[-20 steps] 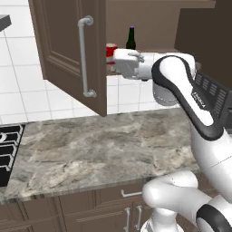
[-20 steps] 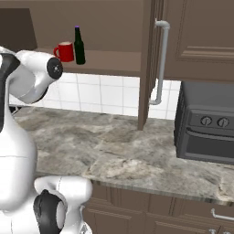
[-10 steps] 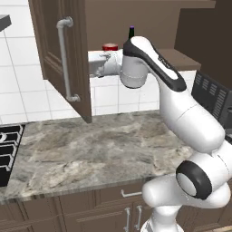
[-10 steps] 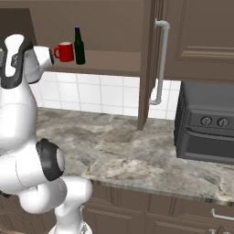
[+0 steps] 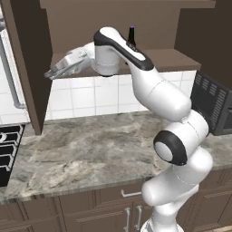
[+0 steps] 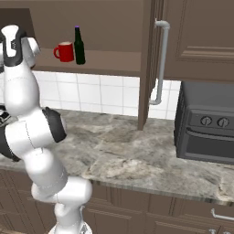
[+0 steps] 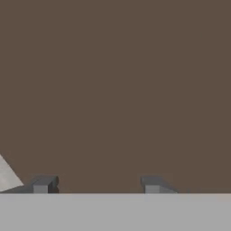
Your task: Open the cabinet directly in front. Then move the beer and the mug to the dining counter with the candle on it.
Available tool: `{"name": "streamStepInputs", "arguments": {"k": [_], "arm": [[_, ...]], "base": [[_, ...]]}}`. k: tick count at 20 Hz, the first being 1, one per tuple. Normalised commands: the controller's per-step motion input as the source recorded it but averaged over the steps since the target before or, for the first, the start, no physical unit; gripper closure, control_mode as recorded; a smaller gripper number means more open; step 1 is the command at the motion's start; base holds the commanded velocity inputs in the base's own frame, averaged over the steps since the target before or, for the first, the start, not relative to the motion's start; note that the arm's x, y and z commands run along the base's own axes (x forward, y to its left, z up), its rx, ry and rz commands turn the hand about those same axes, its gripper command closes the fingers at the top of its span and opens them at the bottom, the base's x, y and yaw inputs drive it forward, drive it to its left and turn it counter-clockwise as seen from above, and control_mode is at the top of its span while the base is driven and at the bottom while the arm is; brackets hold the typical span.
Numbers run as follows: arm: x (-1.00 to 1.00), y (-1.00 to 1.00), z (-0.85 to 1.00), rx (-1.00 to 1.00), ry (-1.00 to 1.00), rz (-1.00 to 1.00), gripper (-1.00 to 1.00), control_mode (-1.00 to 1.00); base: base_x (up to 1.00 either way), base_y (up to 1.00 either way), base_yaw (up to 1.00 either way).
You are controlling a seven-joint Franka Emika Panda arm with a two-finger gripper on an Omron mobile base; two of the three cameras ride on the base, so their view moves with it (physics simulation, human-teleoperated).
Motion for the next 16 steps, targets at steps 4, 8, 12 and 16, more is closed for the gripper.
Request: {"name": "streamStepInputs", "arguments": {"k": [4,8,12,16], "arm": [[-0.12,-0.31,0.0,0.0,-0.03,-0.09,-1.0,-1.0],[-0.59,-0.79,0.0,0.0,-0.11,-0.43,-1.0,-1.0],[-0.65,-0.79,-0.05,-0.01,-0.1,-0.53,-1.0,-1.0],[-0.63,-0.65,-0.2,-0.02,-0.06,-0.6,-1.0,-1.0]], "base": [[0.0,0.0,0.0],[0.0,0.0,0.0],[0.0,0.0,0.0],[0.0,0.0,0.0]]}}
